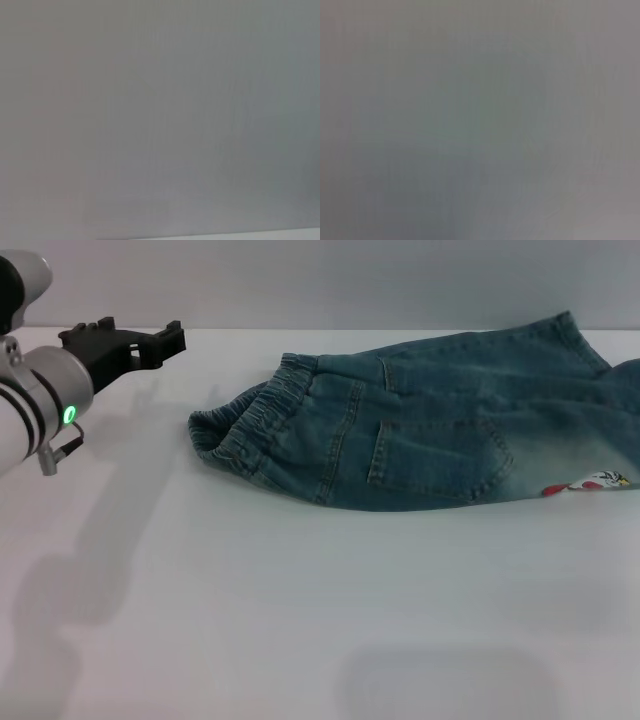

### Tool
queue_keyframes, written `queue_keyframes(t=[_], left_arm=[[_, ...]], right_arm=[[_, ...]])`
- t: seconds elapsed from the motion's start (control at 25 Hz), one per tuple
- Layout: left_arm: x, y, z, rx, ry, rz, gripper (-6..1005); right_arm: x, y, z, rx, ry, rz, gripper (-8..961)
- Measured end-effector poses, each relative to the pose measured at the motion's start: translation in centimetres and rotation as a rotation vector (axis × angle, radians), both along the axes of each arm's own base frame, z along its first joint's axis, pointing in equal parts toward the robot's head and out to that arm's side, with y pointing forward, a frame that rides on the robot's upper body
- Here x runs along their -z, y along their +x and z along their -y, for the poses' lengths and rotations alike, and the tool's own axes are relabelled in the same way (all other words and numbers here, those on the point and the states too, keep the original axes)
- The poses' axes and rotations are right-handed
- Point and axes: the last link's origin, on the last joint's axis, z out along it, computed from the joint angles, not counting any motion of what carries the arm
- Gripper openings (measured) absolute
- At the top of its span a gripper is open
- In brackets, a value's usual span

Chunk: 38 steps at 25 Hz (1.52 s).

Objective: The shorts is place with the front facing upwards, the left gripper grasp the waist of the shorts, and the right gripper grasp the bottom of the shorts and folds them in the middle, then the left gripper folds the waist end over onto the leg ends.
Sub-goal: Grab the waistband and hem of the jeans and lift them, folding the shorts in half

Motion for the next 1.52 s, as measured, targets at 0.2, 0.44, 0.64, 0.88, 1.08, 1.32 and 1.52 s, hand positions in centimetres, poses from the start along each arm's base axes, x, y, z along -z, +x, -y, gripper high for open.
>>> queue_keyframes(t=[0.2,0.44,0.64,0.88,1.08,1.32,1.52], left_arm=[[-0.6,0.2,0.9,-0.01,-0.009,0.001,837],[-0.4,0.2,1.5,-0.034,-0.064,-0.03,850],[-0.2,0.1,1.6,-0.044,-0.083,-0.039,850],[0.4,0.2,2.2,-0.078,-0.143,-0.034,850],[0.7,0.7,2.8,-0.11,-0.22,-0.055,850],[0.9,1.5,3.2,-0.103,-0.268,-0.082,850],[1.3,2.2,3.4,-0.083,-0.294,-0.065,850]], right_arm=[[1.5,-2.0,1.6,-0.139,0.011,0.022,813],[3.3,-2.5,3.7,-0.226,0.037,-0.017,810],[3.9,-2.4,5.3,-0.282,0.066,-0.015,803],[4.9,-2.4,7.8,-0.401,0.151,-0.022,795],[6.2,-1.6,8.7,-0.418,0.128,-0.007,788],[6.3,-1.1,9.2,-0.396,0.163,-0.053,780],[6.0,-0.6,9.3,-0.37,0.186,-0.076,773]])
